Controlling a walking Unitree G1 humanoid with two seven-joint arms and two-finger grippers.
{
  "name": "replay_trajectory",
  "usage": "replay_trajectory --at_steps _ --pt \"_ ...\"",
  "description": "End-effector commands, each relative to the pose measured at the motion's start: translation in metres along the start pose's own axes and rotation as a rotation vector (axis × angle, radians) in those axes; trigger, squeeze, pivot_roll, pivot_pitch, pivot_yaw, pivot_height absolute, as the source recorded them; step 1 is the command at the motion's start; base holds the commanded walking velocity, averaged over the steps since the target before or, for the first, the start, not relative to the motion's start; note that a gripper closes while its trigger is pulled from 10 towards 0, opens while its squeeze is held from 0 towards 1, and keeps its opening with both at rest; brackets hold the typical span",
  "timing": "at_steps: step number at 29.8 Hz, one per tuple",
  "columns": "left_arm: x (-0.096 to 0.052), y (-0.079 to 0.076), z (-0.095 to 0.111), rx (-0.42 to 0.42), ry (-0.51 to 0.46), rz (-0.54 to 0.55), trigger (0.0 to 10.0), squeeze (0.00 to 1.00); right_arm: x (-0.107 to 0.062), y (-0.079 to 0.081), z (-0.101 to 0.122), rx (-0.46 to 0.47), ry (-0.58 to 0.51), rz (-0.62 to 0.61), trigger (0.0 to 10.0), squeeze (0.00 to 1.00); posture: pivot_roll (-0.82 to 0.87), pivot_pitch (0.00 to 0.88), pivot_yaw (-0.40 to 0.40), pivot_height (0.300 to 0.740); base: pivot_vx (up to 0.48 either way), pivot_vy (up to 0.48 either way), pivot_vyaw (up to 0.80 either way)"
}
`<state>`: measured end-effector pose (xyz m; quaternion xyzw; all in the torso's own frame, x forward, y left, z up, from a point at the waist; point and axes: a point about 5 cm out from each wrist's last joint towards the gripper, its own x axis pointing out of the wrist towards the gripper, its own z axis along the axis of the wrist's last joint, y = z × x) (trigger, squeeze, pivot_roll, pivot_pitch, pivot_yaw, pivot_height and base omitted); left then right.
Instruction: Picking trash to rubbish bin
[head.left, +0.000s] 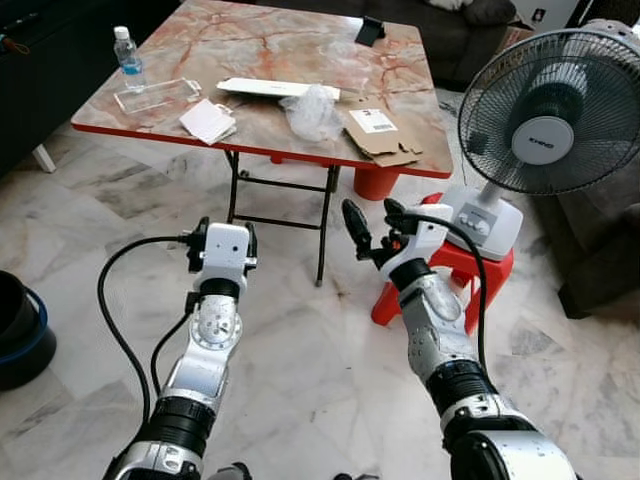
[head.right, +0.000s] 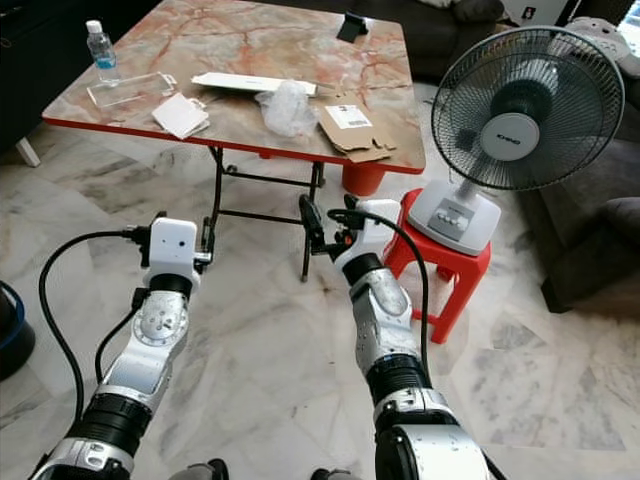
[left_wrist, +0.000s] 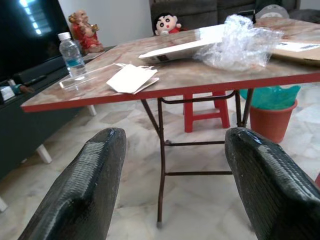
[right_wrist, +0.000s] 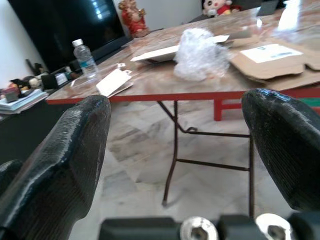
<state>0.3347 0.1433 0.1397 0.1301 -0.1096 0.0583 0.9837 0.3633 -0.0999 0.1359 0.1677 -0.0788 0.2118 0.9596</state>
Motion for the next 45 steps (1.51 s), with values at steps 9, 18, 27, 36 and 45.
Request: replay_trajectory --at_steps 9,18,27,36,45 --pt "0.0005 -0.0013 0.0025 -0.020 -0.004 -0.001 10.0 0.00 -0.0008 -0.0009 0.0003 -0.023 0.009 -0.001 10.0 1.00 0.05 0.147 -0.118 0.740 0.440 0.000 0.00" --pt "0.0005 -0.0025 0.0032 -0.024 -0.005 -0.003 10.0 0.00 -0.0017 -0.0021 -0.0014 -0.030 0.024 -0.010 10.0 0.00 0.05 0.146 -0.120 0.740 0.442 0.000 0.00" --pt "0.0002 -0.0031 0.0043 -0.027 -0.010 0.001 10.0 0.00 -0.0008 -0.0017 -0.0006 -0.034 0.027 -0.007 10.0 0.00 0.05 0.146 -0.127 0.740 0.442 0.000 0.00" --pt "0.0001 -0.0038 0.0062 -0.030 -0.019 0.003 10.0 0.00 -0.0005 0.0015 -0.0012 -0.061 0.036 0.021 10.0 0.00 0.05 0.144 -0.131 0.740 0.442 0.000 0.39" --pt "0.0013 -0.0036 0.0092 -0.029 -0.031 0.004 10.0 0.00 0.0005 0.0012 -0.0010 -0.053 0.039 0.018 10.0 0.00 0.05 0.141 -0.133 0.740 0.442 0.000 0.25"
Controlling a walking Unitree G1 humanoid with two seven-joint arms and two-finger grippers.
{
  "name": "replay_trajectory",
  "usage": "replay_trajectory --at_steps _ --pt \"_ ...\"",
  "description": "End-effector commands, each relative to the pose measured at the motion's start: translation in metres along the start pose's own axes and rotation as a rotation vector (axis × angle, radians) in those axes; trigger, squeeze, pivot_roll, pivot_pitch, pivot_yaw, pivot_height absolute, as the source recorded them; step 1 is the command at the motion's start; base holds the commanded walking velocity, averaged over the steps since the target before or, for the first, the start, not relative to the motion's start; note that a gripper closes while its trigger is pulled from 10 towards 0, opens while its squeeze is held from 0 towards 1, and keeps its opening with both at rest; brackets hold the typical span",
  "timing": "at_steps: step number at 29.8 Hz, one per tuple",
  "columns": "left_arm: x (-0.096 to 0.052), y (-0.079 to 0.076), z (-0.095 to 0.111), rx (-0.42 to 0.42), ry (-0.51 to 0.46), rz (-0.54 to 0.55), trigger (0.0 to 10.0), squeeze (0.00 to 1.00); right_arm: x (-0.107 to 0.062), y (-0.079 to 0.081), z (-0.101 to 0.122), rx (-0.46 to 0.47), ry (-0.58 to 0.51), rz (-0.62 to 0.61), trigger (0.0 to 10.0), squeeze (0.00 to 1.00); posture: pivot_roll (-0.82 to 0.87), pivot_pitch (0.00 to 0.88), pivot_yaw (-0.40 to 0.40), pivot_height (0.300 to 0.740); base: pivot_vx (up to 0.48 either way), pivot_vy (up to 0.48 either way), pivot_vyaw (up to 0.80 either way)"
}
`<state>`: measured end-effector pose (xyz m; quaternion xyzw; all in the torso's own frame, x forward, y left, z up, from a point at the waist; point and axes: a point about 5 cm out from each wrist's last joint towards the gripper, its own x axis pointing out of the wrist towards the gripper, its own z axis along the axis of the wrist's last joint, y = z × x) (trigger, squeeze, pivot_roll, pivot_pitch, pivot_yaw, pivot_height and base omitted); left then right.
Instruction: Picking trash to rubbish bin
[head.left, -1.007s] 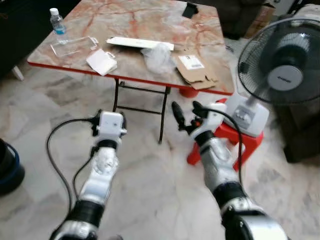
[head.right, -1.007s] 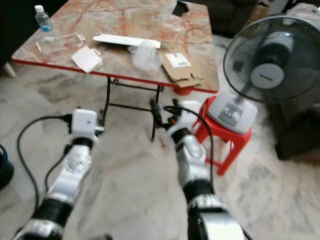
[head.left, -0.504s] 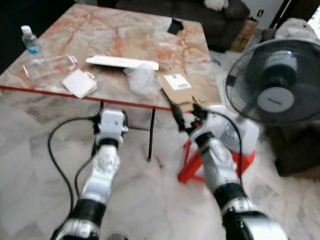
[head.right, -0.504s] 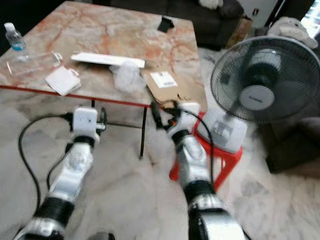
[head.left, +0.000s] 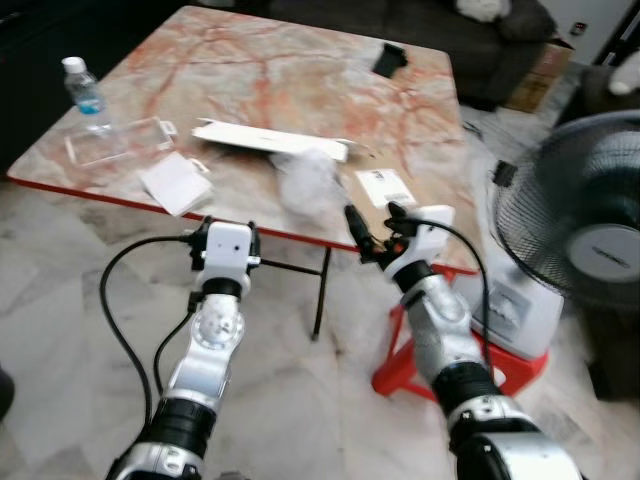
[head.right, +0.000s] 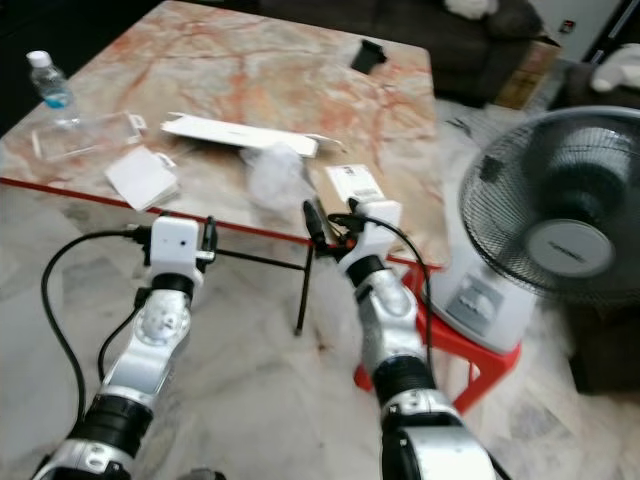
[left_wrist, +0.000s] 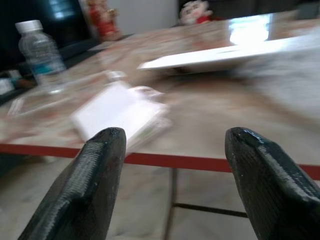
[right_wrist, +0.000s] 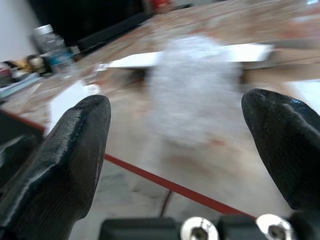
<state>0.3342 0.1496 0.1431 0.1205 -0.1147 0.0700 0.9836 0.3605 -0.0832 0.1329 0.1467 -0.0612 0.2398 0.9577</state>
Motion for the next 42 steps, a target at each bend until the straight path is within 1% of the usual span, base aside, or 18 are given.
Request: replay_trajectory --at_steps 1,3,4,6,7,9,10,11,14,18,23,29,35,39,41,42 --pt "0.000 -0.011 0.008 -0.014 -0.029 -0.023 10.0 0.00 -0.004 -0.014 0.007 -0.030 -0.011 -0.034 10.0 0.00 0.05 0.138 -0.134 0.740 0.442 0.000 0.00" --pt "0.001 -0.011 0.009 -0.015 -0.032 -0.023 10.0 0.00 -0.004 -0.014 0.008 -0.033 -0.011 -0.032 10.0 0.00 0.05 0.137 -0.134 0.740 0.442 0.000 0.00" --pt "0.001 -0.011 0.010 -0.016 -0.035 -0.024 10.0 0.00 -0.004 -0.013 0.008 -0.023 -0.019 -0.028 10.0 0.64 0.05 0.137 -0.134 0.740 0.442 0.000 0.00" --pt "0.001 -0.012 0.010 -0.017 -0.038 -0.025 10.0 0.00 -0.004 -0.013 0.008 -0.019 -0.021 -0.028 10.0 0.64 0.05 0.137 -0.134 0.740 0.442 0.000 0.00" --pt "0.001 -0.012 0.012 -0.018 -0.045 -0.026 10.0 0.00 -0.004 -0.014 0.009 -0.011 -0.024 -0.031 10.0 1.00 0.05 0.137 -0.134 0.740 0.442 0.000 0.00" --pt "0.001 -0.013 0.014 -0.022 -0.063 -0.032 10.0 0.00 -0.004 -0.013 0.010 -0.023 -0.029 -0.024 10.0 1.00 0.05 0.137 -0.134 0.740 0.442 0.000 0.00" --pt "0.001 -0.013 0.015 -0.023 -0.072 -0.034 10.0 0.00 -0.003 -0.013 0.010 -0.025 -0.029 -0.021 10.0 0.64 0.05 0.137 -0.134 0.740 0.431 0.000 0.00" --pt "0.001 -0.013 0.017 -0.020 -0.084 -0.034 10.0 0.00 -0.003 -0.012 0.010 -0.024 -0.030 -0.020 10.0 0.00 0.05 0.137 -0.134 0.740 0.307 0.000 0.00" --pt "0.000 -0.014 0.021 -0.021 -0.117 -0.034 10.0 0.00 -0.003 -0.012 0.011 -0.020 -0.034 -0.019 10.0 0.00 0.05 0.139 -0.135 0.740 0.000 0.000 0.00" --pt "-0.001 -0.015 0.024 -0.032 -0.131 -0.037 10.0 0.00 -0.001 -0.011 0.013 0.006 -0.042 -0.010 10.0 0.00 0.05 0.140 -0.136 0.740 0.000 0.000 0.00" --pt "0.000 -0.012 0.026 -0.038 -0.142 -0.020 10.0 0.00 0.000 -0.009 0.016 0.026 -0.055 0.011 10.0 0.00 0.05 0.140 -0.137 0.740 0.000 0.000 0.00" --pt "0.000 -0.009 0.024 -0.035 -0.133 -0.017 10.0 0.00 0.002 -0.006 0.017 0.007 -0.057 0.025 10.0 0.00 0.05 0.142 -0.140 0.740 0.000 0.000 0.00" --pt "-0.001 -0.008 0.017 -0.039 -0.086 -0.003 10.0 0.00 0.002 -0.005 0.017 0.011 -0.053 0.024 10.0 0.00 0.05 0.143 -0.146 0.740 0.000 0.000 0.00" --pt "-0.001 -0.008 0.017 -0.036 -0.086 -0.001 10.0 0.00 0.002 -0.005 0.018 0.009 -0.052 0.027 10.0 0.00 0.05 0.145 -0.146 0.740 0.079 0.000 0.00" --pt "0.000 -0.007 0.017 -0.039 -0.088 0.004 10.0 0.00 0.002 -0.003 0.018 -0.035 -0.044 0.039 10.0 0.00 0.05 0.144 -0.146 0.740 0.337 0.000 0.00" --pt "0.000 -0.007 0.017 -0.039 -0.088 0.005 10.0 0.00 0.002 -0.002 0.018 -0.041 -0.046 0.046 10.0 0.00 0.05 0.146 -0.146 0.740 0.341 0.000 0.00"
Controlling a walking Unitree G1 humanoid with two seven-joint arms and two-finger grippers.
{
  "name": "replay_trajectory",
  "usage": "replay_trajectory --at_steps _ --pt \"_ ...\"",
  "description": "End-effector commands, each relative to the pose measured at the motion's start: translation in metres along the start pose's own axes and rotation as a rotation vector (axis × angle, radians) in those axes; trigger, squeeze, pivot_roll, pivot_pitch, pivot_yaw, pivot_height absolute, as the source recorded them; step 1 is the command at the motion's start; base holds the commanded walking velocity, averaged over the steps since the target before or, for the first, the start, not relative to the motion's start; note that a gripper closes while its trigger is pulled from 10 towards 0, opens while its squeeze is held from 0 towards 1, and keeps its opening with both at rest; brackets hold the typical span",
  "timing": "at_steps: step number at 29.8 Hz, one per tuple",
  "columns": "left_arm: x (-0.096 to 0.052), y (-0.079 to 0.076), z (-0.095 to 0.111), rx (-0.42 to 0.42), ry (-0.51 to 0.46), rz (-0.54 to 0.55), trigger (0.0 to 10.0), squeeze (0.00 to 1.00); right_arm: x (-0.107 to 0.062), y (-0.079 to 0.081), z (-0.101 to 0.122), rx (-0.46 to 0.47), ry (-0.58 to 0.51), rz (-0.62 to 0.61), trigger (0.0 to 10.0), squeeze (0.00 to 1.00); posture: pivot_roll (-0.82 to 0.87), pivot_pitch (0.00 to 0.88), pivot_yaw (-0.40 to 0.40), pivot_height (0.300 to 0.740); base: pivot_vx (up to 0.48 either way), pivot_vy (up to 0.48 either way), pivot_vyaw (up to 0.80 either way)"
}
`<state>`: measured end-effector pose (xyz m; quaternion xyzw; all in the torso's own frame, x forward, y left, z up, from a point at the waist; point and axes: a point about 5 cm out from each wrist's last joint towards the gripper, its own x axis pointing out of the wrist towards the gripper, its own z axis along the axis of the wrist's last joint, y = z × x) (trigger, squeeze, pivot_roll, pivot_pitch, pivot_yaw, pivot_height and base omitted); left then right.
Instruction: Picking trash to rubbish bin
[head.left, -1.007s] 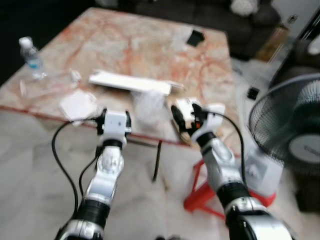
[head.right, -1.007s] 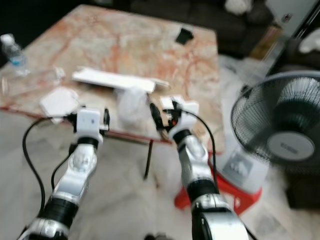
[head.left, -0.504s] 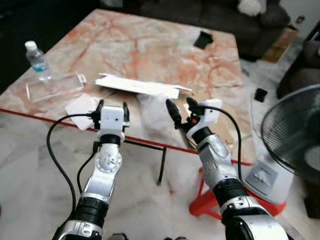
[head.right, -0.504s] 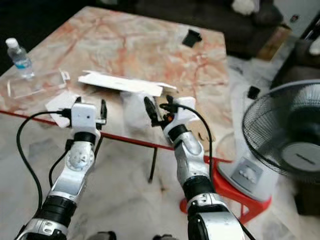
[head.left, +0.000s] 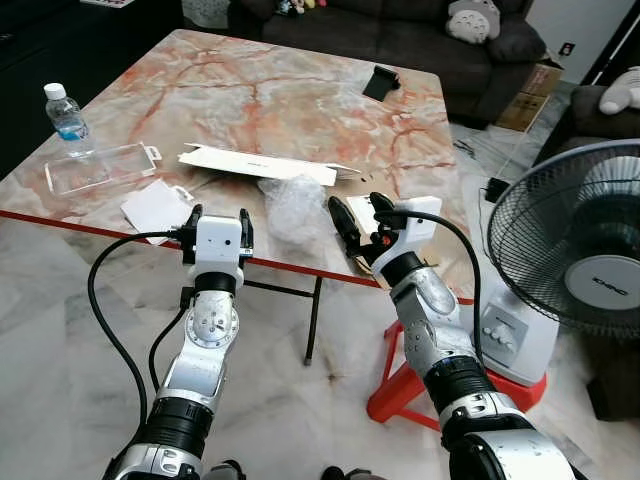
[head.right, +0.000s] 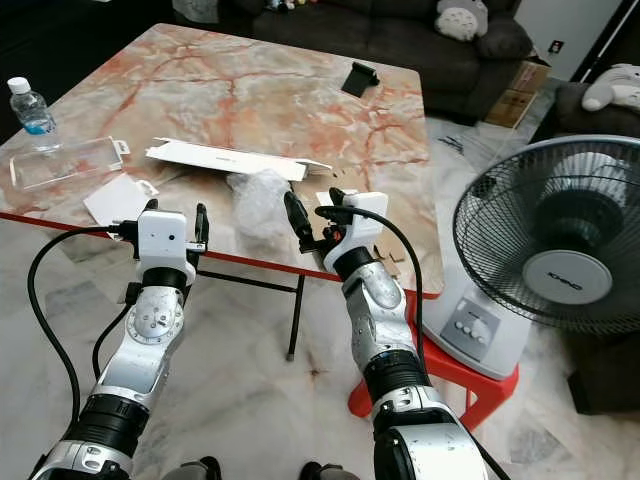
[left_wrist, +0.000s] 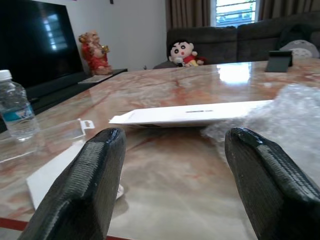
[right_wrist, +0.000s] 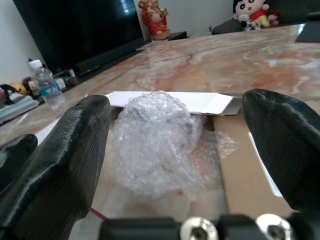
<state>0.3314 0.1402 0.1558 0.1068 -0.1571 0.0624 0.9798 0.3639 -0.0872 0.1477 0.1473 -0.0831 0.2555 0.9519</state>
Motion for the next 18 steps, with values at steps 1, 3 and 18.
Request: replay_trajectory --at_steps 1,3,18 --pt "0.0004 -0.0011 0.0025 -0.005 -0.004 0.006 10.0 0.00 -0.0016 -0.0006 0.0030 -0.037 -0.009 0.012 10.0 0.00 0.05 0.146 -0.146 0.740 0.341 0.000 0.00" --pt "0.0004 -0.0011 0.0026 -0.005 -0.004 0.006 10.0 0.00 -0.0016 -0.0001 0.0031 -0.037 -0.011 0.015 10.0 0.00 0.05 0.146 -0.146 0.740 0.341 0.000 0.00" --pt "0.0014 0.0005 0.0051 -0.007 -0.009 0.019 10.0 0.00 -0.0015 -0.0012 0.0034 -0.019 -0.007 0.006 10.0 0.00 0.05 0.142 -0.150 0.740 0.343 0.000 0.16"
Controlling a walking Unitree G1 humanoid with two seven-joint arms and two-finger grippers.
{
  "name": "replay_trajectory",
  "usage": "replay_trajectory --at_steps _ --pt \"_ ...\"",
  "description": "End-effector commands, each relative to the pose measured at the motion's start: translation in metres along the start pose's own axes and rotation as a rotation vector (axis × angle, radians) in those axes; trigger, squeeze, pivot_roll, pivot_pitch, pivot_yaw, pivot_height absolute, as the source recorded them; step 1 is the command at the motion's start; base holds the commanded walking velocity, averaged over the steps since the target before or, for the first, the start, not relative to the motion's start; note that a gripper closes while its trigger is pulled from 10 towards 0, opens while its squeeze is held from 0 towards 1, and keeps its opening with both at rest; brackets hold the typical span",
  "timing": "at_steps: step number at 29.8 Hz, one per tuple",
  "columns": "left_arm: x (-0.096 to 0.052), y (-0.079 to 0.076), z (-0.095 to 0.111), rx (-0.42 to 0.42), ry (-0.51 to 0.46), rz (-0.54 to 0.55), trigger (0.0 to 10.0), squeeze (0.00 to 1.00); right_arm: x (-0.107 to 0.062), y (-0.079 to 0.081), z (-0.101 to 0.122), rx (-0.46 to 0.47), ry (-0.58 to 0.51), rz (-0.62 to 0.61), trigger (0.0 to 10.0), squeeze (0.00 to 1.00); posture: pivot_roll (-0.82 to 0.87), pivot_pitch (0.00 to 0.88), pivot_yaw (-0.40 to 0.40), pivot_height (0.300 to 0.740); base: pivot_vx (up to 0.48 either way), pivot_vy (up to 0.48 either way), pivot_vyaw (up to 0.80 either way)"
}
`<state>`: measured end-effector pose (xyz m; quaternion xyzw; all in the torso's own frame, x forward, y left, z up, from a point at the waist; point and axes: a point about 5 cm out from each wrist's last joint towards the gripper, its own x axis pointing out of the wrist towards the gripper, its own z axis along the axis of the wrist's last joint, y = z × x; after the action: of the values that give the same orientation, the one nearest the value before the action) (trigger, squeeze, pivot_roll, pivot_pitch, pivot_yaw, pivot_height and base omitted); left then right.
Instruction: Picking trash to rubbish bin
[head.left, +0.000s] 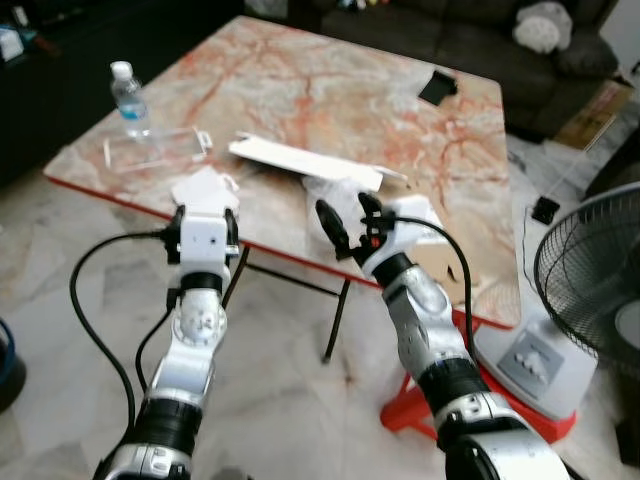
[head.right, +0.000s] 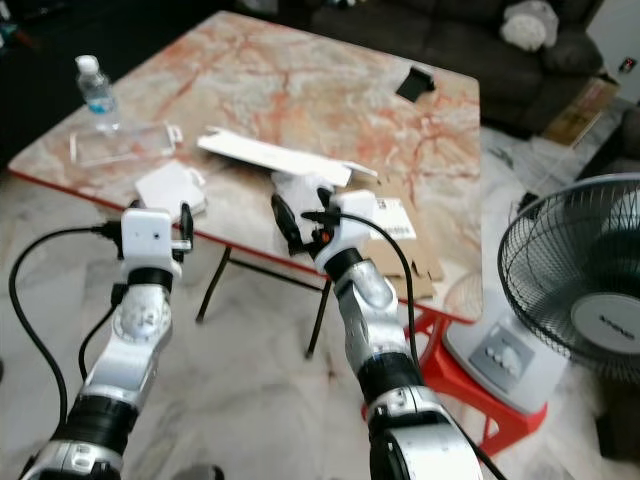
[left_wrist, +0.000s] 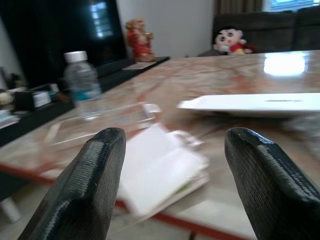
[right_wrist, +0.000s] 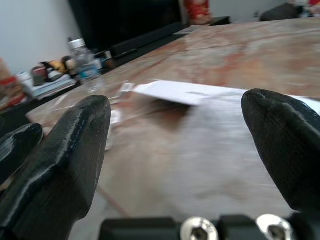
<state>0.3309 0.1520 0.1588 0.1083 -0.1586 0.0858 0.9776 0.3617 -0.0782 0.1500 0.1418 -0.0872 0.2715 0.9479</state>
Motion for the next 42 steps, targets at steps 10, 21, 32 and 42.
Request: replay_trajectory --at_steps 10,21,32,42 --pt "0.000 -0.010 0.007 -0.023 -0.022 -0.021 10.0 0.00 -0.004 -0.009 0.005 0.003 -0.013 -0.025 10.0 0.00 0.05 0.143 -0.152 0.740 0.342 0.000 0.00" --pt "0.000 -0.005 0.019 -0.026 -0.097 0.027 10.0 0.00 -0.005 -0.008 0.007 0.016 -0.022 -0.012 10.0 0.00 0.05 0.147 -0.156 0.740 0.146 0.000 0.00" --pt "0.001 -0.003 0.018 -0.021 -0.083 0.043 10.0 0.00 -0.005 -0.004 0.010 0.018 -0.022 0.011 10.0 0.00 0.04 0.148 -0.161 0.740 0.000 0.000 0.00" --pt "-0.004 0.043 -0.021 0.203 0.107 0.145 10.0 0.00 -0.006 0.011 0.002 -0.013 0.047 0.085 10.0 0.00 0.03 0.152 -0.170 0.740 0.000 0.000 0.00"
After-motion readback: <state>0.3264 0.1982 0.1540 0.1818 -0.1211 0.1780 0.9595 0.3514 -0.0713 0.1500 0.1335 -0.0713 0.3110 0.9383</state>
